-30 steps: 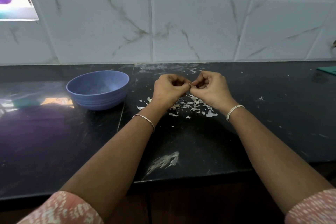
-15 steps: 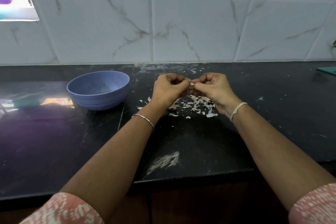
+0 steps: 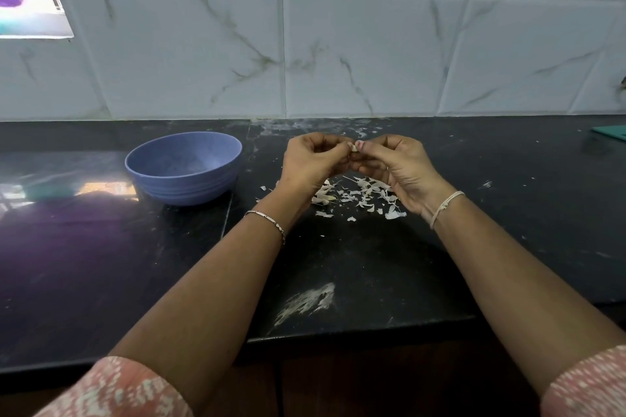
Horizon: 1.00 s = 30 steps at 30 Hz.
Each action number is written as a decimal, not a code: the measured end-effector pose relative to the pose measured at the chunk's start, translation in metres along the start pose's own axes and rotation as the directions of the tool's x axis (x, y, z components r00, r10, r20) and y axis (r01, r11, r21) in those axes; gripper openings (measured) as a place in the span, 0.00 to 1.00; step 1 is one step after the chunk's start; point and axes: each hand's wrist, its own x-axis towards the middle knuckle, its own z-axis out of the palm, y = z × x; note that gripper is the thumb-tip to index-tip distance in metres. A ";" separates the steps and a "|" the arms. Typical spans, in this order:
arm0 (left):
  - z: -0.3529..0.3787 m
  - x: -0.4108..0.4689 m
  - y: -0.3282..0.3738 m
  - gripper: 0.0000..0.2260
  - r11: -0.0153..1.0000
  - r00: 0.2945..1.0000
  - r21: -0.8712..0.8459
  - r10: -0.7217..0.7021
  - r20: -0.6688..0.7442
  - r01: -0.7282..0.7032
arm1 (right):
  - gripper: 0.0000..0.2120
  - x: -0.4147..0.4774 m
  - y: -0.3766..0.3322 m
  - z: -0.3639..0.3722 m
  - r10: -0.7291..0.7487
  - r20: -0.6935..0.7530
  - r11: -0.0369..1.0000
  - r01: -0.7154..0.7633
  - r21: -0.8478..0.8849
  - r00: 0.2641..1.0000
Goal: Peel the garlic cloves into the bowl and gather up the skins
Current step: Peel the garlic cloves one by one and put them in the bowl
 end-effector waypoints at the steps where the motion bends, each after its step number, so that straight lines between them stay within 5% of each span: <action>1: 0.000 0.001 -0.001 0.02 0.999 1.000 0.035 0.018 -0.022 -0.017 | 0.03 0.000 0.001 0.000 -0.022 -0.013 0.999 0.021 -0.036 1.000; 11: 0.002 0.001 -0.003 0.04 0.894 0.973 0.396 0.232 -0.016 -0.207 | 0.02 0.001 0.006 0.002 -0.165 -0.060 0.957 0.145 -0.252 0.984; 21: 0.003 0.000 -0.003 0.05 0.854 0.960 0.446 0.275 0.048 -0.267 | 0.06 0.006 0.010 -0.001 -0.323 -0.108 0.864 0.246 -0.439 0.940; 30: 0.003 0.002 -0.002 0.06 0.906 0.972 0.354 0.233 0.042 -0.232 | 0.03 0.006 0.010 -0.002 -0.220 -0.142 0.913 0.152 -0.379 0.965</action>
